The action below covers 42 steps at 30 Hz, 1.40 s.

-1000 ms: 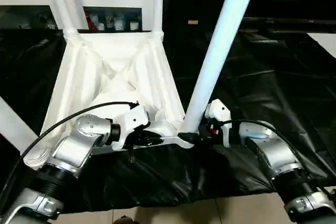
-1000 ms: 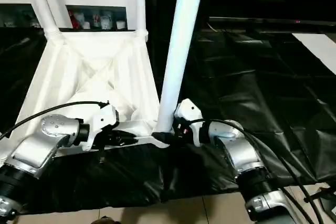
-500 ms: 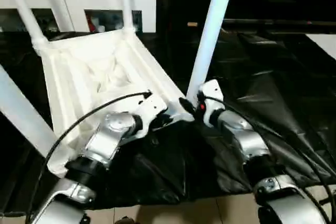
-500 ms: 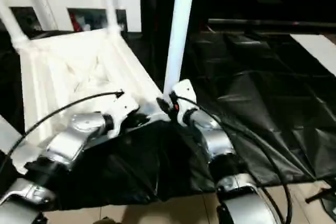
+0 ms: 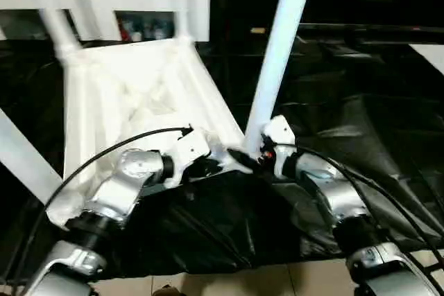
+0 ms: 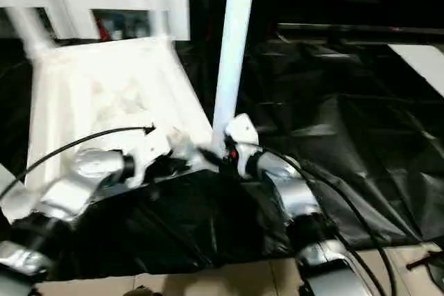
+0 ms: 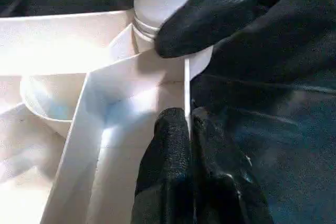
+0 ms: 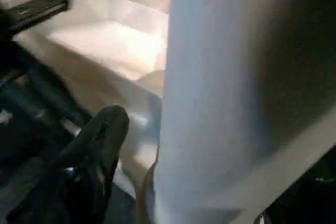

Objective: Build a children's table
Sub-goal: Rotate leg to tighten

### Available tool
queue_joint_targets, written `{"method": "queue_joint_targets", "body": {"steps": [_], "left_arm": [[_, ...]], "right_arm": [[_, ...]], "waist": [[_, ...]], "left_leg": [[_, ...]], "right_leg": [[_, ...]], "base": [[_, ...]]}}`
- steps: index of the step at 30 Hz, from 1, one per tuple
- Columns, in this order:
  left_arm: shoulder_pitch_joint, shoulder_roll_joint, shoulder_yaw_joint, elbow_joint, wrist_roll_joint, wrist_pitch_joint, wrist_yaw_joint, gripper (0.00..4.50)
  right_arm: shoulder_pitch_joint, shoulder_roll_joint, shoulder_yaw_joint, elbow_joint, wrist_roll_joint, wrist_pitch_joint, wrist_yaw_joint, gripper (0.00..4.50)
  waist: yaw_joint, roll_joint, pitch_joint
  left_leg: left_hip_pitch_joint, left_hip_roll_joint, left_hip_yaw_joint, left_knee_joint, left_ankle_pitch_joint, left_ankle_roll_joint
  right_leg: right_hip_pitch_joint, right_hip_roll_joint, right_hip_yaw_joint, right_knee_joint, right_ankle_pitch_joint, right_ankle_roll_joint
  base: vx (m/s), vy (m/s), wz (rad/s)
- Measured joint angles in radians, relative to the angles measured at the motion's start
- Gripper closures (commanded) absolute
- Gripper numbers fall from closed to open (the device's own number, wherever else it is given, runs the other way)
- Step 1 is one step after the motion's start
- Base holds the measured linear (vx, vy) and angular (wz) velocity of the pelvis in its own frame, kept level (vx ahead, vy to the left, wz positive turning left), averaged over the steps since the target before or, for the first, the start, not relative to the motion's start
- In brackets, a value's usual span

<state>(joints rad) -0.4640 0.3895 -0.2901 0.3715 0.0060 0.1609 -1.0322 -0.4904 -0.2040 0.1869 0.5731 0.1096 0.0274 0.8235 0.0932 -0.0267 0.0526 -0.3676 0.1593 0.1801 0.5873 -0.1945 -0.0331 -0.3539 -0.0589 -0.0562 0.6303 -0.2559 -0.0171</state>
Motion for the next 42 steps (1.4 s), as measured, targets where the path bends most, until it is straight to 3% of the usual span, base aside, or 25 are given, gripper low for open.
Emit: {"method": "queue_joint_targets", "body": {"steps": [6,11,14,24,27,32,42], "left_arm": [[0.025,0.054,-0.002,-0.038,-0.050,0.001,-0.158,4.50],[0.029,0.076,-0.011,-0.053,-0.072,0.012,-0.229,4.50],[0.032,0.083,-0.013,-0.061,-0.080,0.020,-0.242,4.50],[0.035,0.082,-0.013,-0.068,-0.071,0.007,-0.241,4.50],[0.034,0.055,-0.008,-0.048,-0.050,-0.012,-0.187,4.50],[0.014,-0.009,0.006,-0.012,-0.007,0.005,-0.050,4.50],[0.000,-0.124,0.017,0.007,0.070,0.060,0.158,4.50]], "right_arm": [[0.054,-0.102,0.040,-0.086,0.036,0.031,0.225,0.88],[0.066,-0.148,0.061,-0.131,0.058,0.069,0.332,1.31],[0.066,-0.159,0.068,-0.142,0.059,0.077,0.358,1.69],[0.082,-0.160,0.066,-0.168,0.066,0.094,0.358,1.85],[0.092,-0.133,0.046,-0.154,0.055,0.089,0.305,1.85],[0.078,-0.052,-0.024,-0.075,0.042,0.077,0.109,1.85],[0.015,0.094,-0.083,0.019,-0.034,0.082,-0.271,1.86]], "waist": [[0.020,0.000,0.000],[0.025,0.000,0.000],[0.025,0.000,0.000],[0.026,0.002,-0.001],[0.028,0.006,-0.003],[0.017,0.006,-0.004],[0.009,0.013,-0.008]], "left_leg": [[-0.006,0.000,0.001,0.000,0.003,0.005],[-0.008,0.002,0.002,0.003,0.003,0.005],[-0.008,0.002,0.002,0.003,0.003,0.005],[-0.015,0.005,0.002,0.005,0.003,0.006],[-0.014,0.006,0.002,0.007,0.005,0.006],[-0.011,0.007,0.002,0.008,0.006,-0.001],[-0.006,0.007,0.002,0.003,0.009,-0.007]], "right_leg": [[-0.007,0.000,-0.001,0.000,0.000,0.000],[-0.008,0.000,-0.002,0.001,0.000,0.000],[-0.008,0.000,-0.002,0.002,0.000,0.000],[-0.011,0.000,-0.006,0.002,0.000,0.000],[-0.010,0.000,-0.007,0.004,0.000,0.000],[-0.011,-0.001,-0.007,0.011,0.003,-0.004],[-0.010,0.000,-0.007,0.012,0.003,-0.003]], "base": [[0.000,0.000,0.00],[0.000,0.000,0.00],[0.000,0.000,0.00],[0.000,0.000,0.00],[0.000,0.000,0.00],[0.000,0.000,0.00],[0.000,0.000,0.00]]}}
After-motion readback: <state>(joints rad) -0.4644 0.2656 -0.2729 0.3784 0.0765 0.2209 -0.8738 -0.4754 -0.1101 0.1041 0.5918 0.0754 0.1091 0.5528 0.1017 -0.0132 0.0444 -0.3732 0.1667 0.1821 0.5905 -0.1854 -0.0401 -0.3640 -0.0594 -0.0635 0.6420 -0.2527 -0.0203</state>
